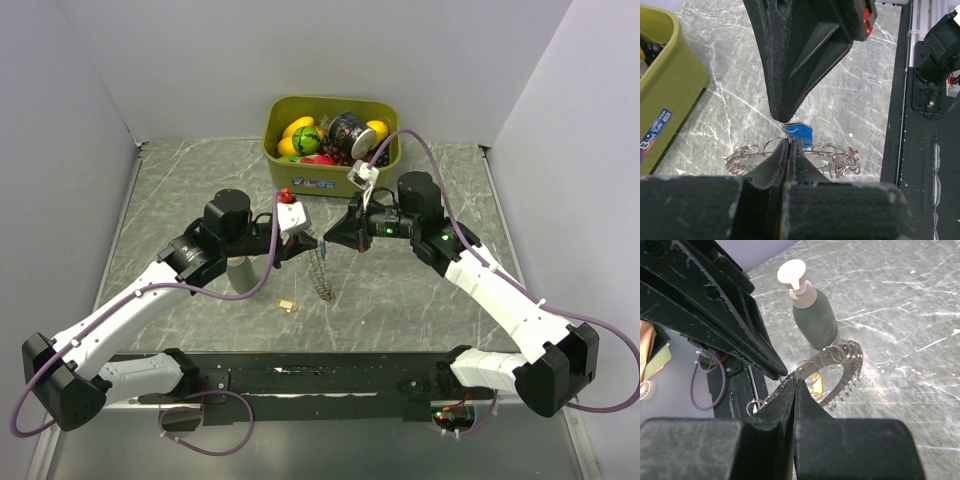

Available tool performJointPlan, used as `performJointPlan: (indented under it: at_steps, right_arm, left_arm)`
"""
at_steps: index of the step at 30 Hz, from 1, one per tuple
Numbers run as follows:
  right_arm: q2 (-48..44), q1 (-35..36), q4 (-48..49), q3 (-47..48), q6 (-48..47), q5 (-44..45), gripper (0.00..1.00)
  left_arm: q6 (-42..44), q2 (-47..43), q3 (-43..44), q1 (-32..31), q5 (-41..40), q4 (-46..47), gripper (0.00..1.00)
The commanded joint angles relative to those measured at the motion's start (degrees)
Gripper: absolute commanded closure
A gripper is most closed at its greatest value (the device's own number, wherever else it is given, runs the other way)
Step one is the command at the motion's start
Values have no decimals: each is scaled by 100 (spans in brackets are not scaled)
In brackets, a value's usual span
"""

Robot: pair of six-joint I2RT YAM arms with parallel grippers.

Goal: Put the keys on the keyring

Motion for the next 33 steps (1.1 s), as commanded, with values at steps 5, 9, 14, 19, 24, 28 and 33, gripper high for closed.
performJointPlan:
  at_steps: [5, 9, 14, 19, 24, 28, 33]
  right_arm:
    - [-156, 35, 80, -33, -78, 165, 100]
    - [-252, 27, 115, -69, -95, 121, 100]
    - [-419, 35, 256, -104, -60, 16, 100]
    - [-613, 27, 361, -52, -78, -221, 100]
    - [-570, 53, 467, -7, -69, -415, 100]
    - [-508, 62, 476, 19, -113, -415, 100]
    - [-411, 79, 485, 89, -157, -467, 100]
  left_arm:
    - [-170, -316, 130, -42, 189, 701, 99]
    - [-178, -316, 121, -42, 171, 736, 99]
    - [-161, -290, 113, -42, 137, 692, 99]
    - [-161, -273, 95, -42, 171, 701, 99]
    - [-134, -238, 130, -42, 294, 639, 99]
    - [-126, -229, 174, -34, 417, 596, 99]
    - [-108, -220, 209, -42, 479, 552, 99]
